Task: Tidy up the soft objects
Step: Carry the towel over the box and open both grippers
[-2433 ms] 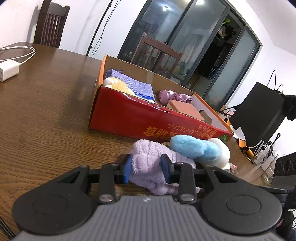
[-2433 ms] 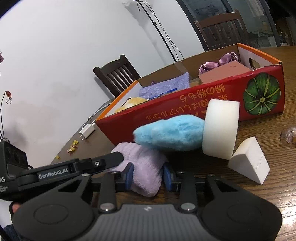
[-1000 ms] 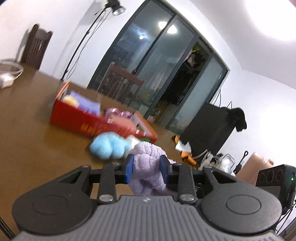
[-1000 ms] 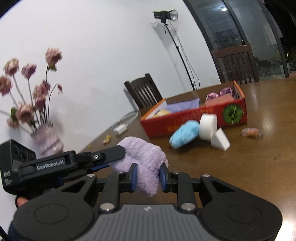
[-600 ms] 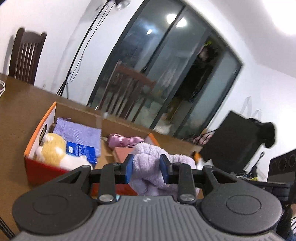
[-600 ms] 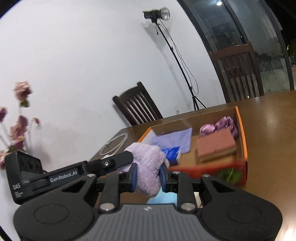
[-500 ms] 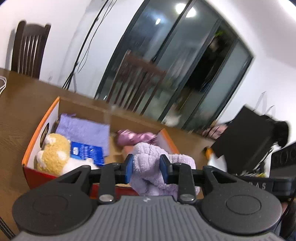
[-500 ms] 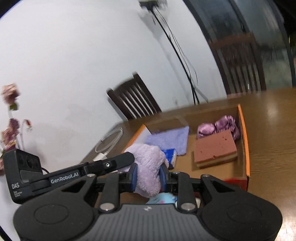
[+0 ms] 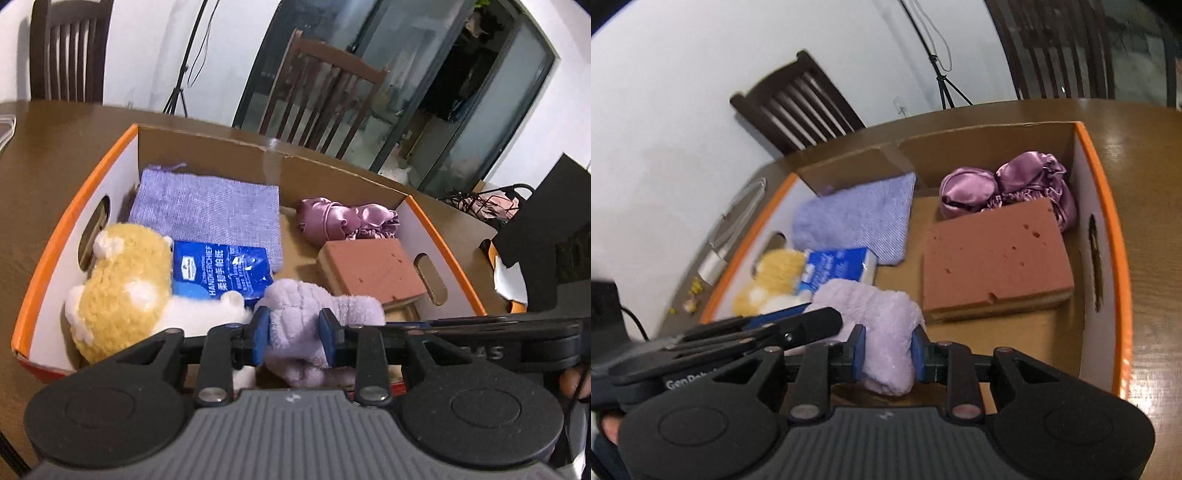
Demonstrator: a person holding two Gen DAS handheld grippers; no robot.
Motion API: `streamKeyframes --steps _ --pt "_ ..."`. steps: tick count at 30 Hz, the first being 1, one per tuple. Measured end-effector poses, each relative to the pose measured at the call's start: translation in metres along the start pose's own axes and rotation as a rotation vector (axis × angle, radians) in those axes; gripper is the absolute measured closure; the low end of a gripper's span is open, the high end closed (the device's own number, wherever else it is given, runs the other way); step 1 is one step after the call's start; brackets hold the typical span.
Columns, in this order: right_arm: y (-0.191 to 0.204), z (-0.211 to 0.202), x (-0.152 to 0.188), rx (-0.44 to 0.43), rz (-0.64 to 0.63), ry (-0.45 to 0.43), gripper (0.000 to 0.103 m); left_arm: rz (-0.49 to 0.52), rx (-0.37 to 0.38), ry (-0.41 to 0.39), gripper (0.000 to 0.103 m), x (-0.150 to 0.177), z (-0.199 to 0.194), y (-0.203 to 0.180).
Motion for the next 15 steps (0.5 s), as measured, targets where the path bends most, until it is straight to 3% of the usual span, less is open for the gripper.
streamKeyframes --steps 7,9,15 --pt "-0.007 0.011 0.003 0.017 0.027 0.005 0.063 0.064 0.042 0.005 0.057 0.004 -0.005 -0.004" --pt "-0.006 0.008 0.004 0.039 0.03 0.0 0.061 0.074 0.036 -0.009 0.055 0.005 -0.007 -0.007" --pt "0.004 -0.02 0.004 0.058 0.029 -0.04 0.052 0.069 0.034 -0.06 0.035 0.005 -0.039 -0.013"
Point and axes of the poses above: each gripper's, at about its wrist camera, not at the fingertips, and z roughly the way its jaws point, y to its left, x to its underside, the point moved 1 cm from there along z, roughly the way its jaws point, and after that the axes turned 6 degrees about -z, right-handed, at the moved point
